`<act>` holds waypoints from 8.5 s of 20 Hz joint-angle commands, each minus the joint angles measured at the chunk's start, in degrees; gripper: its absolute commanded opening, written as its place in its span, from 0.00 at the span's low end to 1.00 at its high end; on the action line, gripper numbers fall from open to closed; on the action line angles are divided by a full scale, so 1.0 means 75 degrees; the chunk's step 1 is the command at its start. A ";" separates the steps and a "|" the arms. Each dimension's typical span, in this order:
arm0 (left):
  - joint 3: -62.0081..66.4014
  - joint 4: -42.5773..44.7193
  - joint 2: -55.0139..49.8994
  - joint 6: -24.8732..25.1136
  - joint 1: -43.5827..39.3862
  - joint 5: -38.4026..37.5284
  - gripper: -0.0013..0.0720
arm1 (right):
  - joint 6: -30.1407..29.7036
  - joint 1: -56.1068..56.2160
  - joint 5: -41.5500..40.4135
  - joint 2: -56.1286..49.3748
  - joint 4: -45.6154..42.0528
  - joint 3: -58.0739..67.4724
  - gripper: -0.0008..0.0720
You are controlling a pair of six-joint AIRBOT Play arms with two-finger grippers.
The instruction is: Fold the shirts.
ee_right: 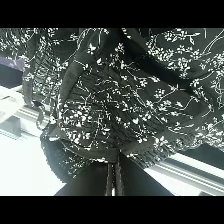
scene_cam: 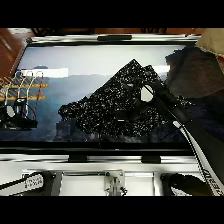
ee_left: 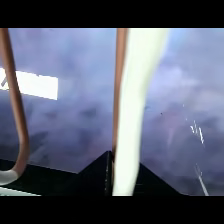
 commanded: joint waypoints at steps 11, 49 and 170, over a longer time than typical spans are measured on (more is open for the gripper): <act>0.0682 -0.0029 0.1740 -0.0268 -0.0525 -0.0367 0.08 | 0.0160 -0.0006 0.0478 0.0050 -0.0201 0.0015 0.10; 0.0309 -0.1856 0.4217 -0.0382 -0.9737 -0.3459 0.08 | -0.1938 -0.1504 0.0997 0.2235 -0.3768 0.1137 0.10; 0.0790 -0.1871 0.3153 -0.0892 -1.0850 -0.2037 0.08 | -0.1690 -0.1498 0.0498 0.3200 -0.0944 0.1836 0.10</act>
